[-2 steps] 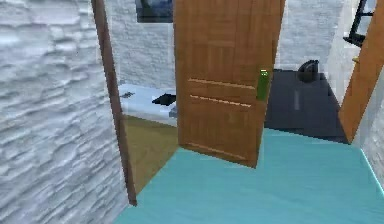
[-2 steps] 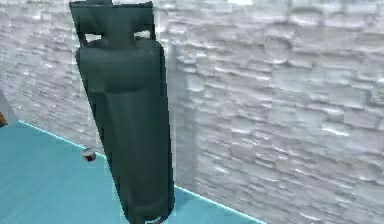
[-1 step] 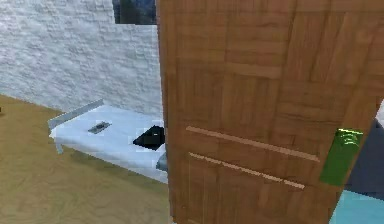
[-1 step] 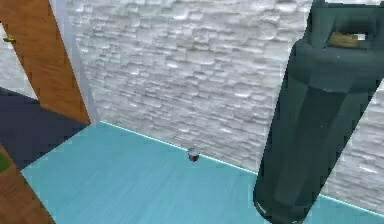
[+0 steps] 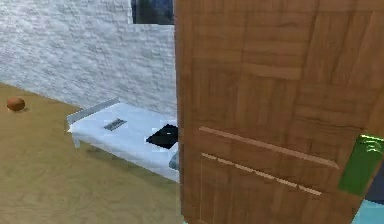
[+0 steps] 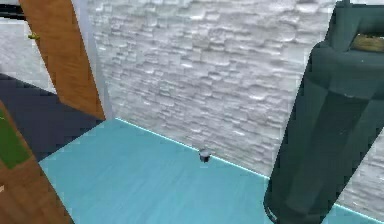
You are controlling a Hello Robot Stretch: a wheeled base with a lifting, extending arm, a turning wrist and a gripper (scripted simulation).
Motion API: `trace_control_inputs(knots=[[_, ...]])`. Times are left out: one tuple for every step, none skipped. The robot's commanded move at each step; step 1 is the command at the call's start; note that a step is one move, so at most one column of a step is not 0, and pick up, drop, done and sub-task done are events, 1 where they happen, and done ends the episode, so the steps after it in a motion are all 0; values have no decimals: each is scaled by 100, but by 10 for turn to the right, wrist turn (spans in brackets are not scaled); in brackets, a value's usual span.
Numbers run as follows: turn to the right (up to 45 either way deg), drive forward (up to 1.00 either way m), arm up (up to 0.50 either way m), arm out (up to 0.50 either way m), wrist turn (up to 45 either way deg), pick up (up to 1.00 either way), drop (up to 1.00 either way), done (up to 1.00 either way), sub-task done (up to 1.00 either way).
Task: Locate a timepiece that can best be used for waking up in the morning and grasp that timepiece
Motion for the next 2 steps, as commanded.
trace_control_inputs(knots=[[0, 65, 0, 0, 0, 0, 0, 0, 0], [-450, 0, 0, 0, 0, 0, 0, 0, 0]])
